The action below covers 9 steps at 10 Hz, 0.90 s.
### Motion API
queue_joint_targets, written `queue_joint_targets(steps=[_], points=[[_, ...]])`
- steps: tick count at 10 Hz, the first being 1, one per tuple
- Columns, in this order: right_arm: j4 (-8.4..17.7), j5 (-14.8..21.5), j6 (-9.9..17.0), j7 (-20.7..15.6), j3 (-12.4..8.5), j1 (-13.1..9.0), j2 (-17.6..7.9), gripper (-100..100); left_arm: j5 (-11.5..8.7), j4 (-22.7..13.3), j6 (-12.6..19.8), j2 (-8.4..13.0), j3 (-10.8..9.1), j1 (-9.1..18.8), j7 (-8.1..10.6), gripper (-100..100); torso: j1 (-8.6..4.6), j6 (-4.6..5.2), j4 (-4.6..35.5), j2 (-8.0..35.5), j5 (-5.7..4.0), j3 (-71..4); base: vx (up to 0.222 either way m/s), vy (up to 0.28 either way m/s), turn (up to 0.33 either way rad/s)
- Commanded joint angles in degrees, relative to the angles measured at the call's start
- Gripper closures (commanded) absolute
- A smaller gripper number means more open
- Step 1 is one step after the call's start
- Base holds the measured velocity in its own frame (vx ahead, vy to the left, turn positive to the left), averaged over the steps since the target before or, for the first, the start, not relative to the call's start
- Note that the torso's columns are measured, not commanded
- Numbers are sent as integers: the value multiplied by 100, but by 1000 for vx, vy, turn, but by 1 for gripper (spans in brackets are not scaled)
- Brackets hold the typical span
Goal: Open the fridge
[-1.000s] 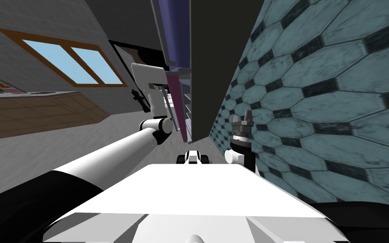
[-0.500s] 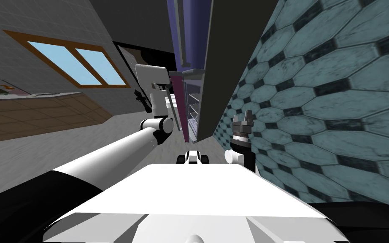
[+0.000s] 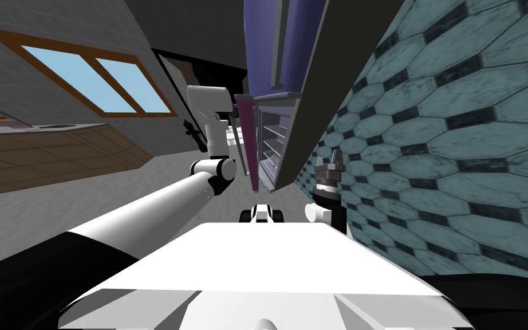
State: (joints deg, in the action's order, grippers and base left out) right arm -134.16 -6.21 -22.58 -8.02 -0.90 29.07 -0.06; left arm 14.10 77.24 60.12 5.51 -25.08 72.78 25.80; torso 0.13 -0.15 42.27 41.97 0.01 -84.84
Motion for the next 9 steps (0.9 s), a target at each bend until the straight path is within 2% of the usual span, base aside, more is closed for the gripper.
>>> queue_joint_targets(steps=[1, 2, 3, 4, 6, 7, 9], points=[[0, 0, 0, 0, 2, 0, 2, 0, -159, -37, -34, -45, 46, 42, -70, 100, -53, -10, -8, 7, -5, 7, 16, 177, -48], [0, 0, 0, 0, 2, 0, 2, 0, -293, -69, -46, -79, 73, 64, -124, 100, -37, 10, -9, 0, -10, 2, 70, 338, -91], [0, 0, 0, 0, 0, 0, 0, 0, -293, -69, -46, -79, 73, 64, -124, 100, 16, 23, -7, -23, 0, -15, 59, 346, -67], [0, 0, 0, 0, 0, 1, 0, 0, -427, -100, -58, -112, 100, 87, -177, 100, 18, 18, -5, -37, 4, -30, 53, 385, -73], [0, 0, 0, 0, -1, 1, -1, 0, -695, -163, -82, -179, 154, 133, -285, 100, 6, 25, -1, -63, -3, -50, 99, 413, -98], [1, 0, 0, 0, -1, 1, -1, 0, -695, -163, -82, -179, 154, 133, -285, 100, -44, 40, 1, -85, -19, -73, 34, 355, -40], [0, 0, 0, 0, 0, 1, 0, 0, -962, -227, -107, -245, 209, 179, -392, 100, -55, 21, -5, -50, -23, -45, 38, 368, -69]])
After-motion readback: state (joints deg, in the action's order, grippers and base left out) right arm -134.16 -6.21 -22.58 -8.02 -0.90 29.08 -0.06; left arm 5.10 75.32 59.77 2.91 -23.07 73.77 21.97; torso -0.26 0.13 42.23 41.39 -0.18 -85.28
